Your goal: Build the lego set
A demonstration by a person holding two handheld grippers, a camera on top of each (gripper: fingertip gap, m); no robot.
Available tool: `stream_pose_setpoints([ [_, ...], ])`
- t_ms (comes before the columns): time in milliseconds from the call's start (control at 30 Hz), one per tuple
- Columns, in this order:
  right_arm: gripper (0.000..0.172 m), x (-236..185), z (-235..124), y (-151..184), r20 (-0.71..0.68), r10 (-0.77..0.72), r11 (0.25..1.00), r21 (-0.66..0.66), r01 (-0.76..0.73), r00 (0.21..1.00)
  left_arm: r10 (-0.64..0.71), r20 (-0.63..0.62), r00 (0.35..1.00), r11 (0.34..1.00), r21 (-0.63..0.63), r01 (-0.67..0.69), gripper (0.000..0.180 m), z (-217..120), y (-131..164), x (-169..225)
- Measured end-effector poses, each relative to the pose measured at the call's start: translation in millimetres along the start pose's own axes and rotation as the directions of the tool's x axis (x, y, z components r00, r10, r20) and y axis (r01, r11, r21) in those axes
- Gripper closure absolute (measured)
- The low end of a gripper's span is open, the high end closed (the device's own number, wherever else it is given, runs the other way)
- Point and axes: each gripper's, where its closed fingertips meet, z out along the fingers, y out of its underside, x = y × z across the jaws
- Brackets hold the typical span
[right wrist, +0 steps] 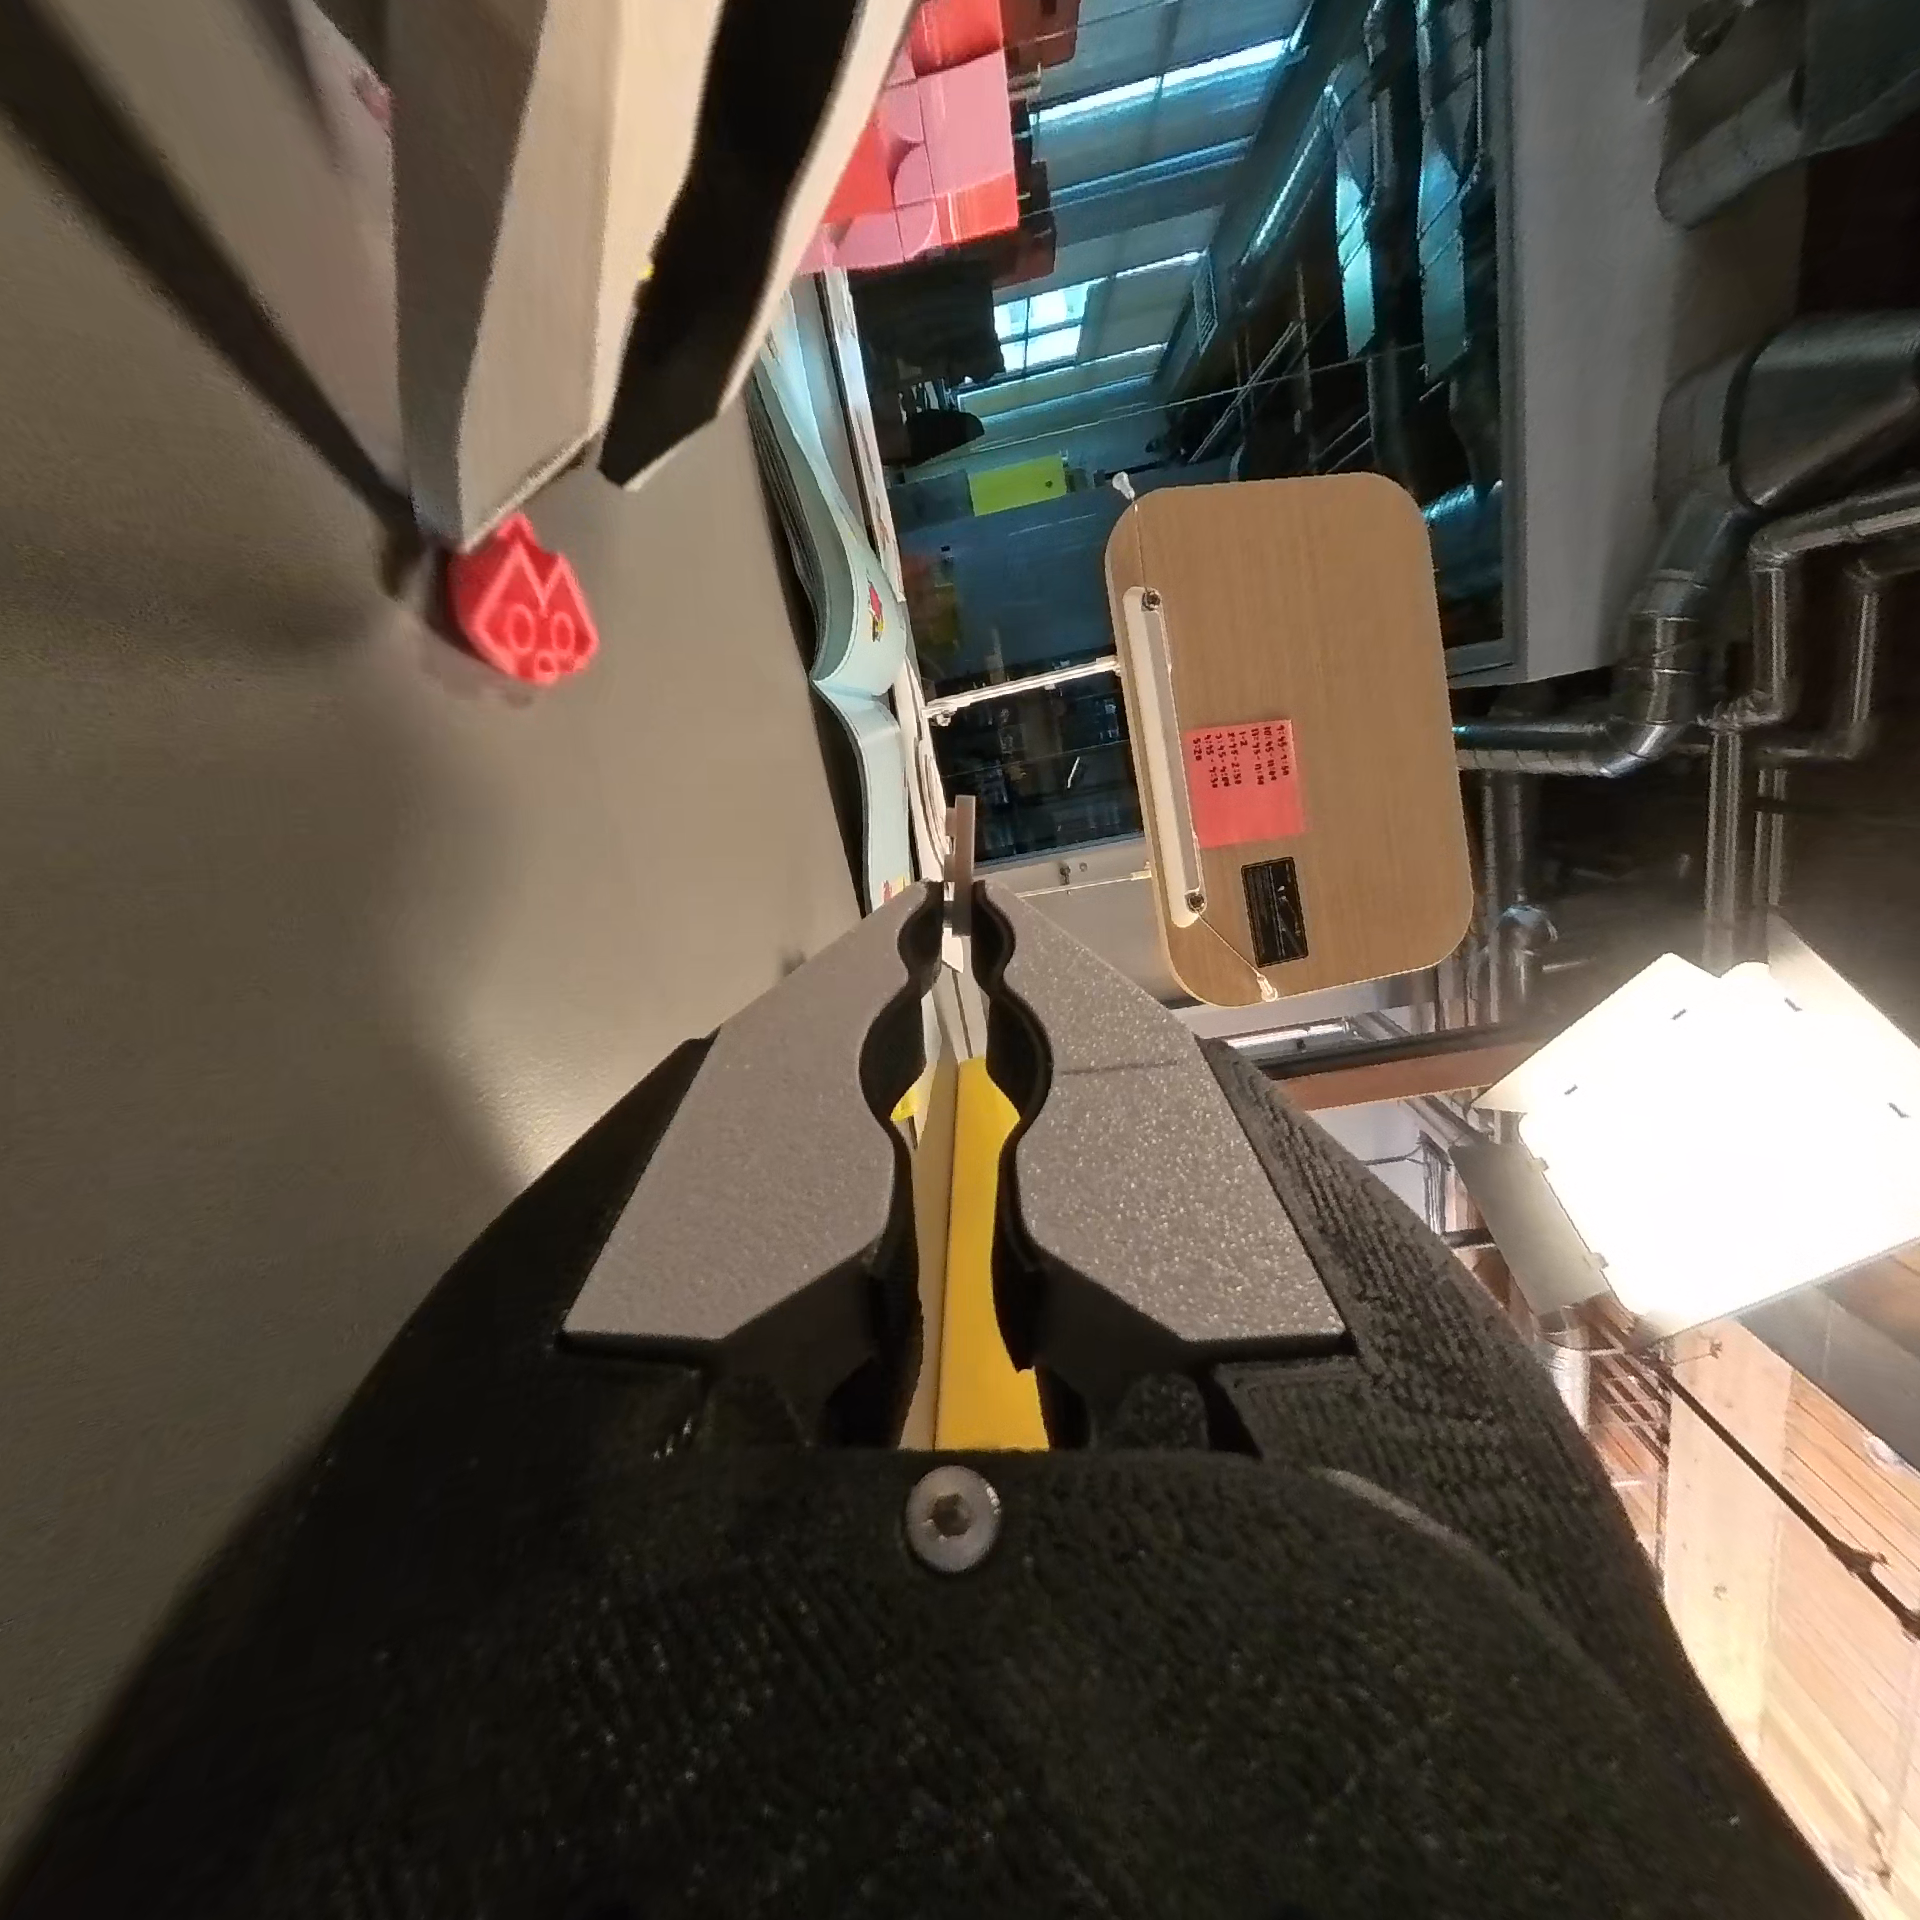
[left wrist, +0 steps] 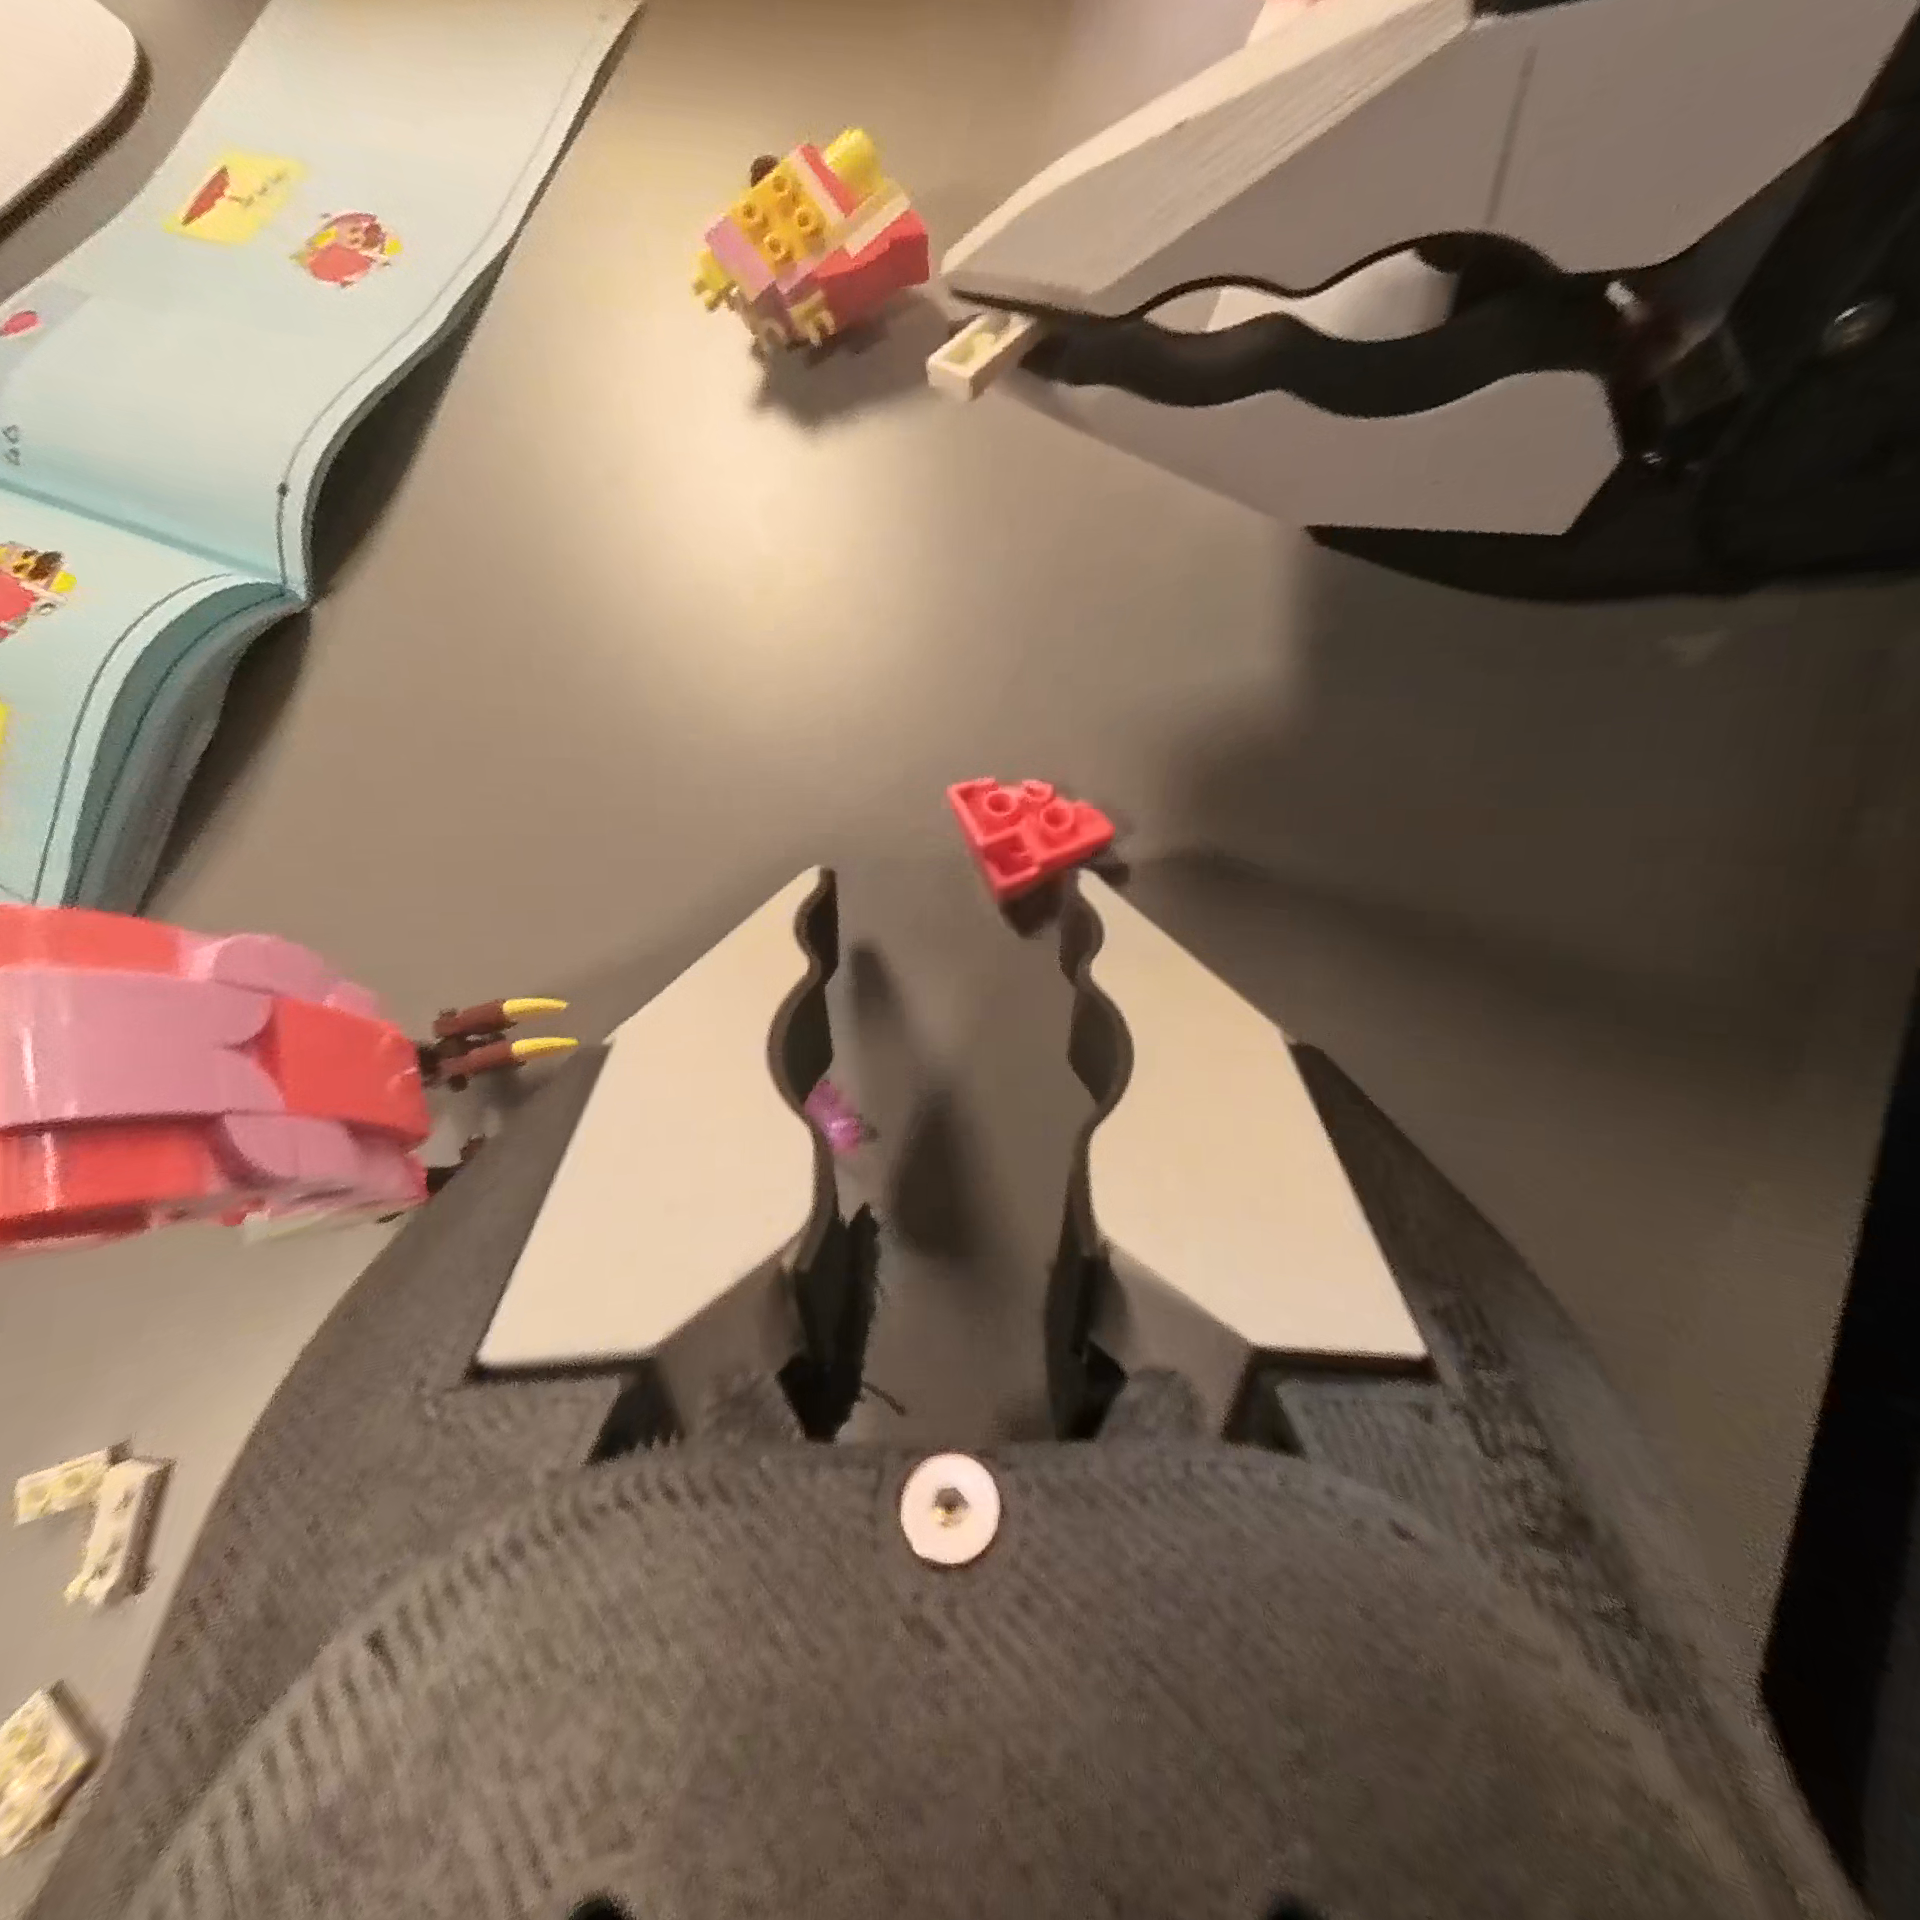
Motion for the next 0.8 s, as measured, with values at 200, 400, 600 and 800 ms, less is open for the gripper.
stream_pose_setpoints([
  [200, 0.169, 0.5, 0.4, 0.5, 0.0, 0.0, 1.0, -0.004, 0.0, 1.0, -0.006, -0.048, 0.999, 1.0, 0.007, 0.006, 0.138, 4.7, -3.9, 10.6],
  [400, 0.169, -0.1, 1.0, 0.5, 0.005, -0.001, 1.0, -0.005, 0.001, 1.0, -0.008, -0.008, 1.0, 1.0, 0.003, 0.008, 0.136, 7.5, -6.0, 6.3],
  [600, 0.169, 0.5, 1.4, 0.9, 0.005, 0.001, 1.0, -0.007, -0.001, 1.0, -0.047, 0.087, 0.995, 0.999, -0.009, 0.048, 0.139, -1.6, 0.4, -13.0],
  [800, 0.169, 0.5, 1.7, 1.2, 0.007, 0.0, 1.0, -0.008, 0.0, 1.0, -0.107, 0.015, 0.994, 0.993, 0.045, 0.107, 0.134, 5.4, -8.7, -2.9],
])
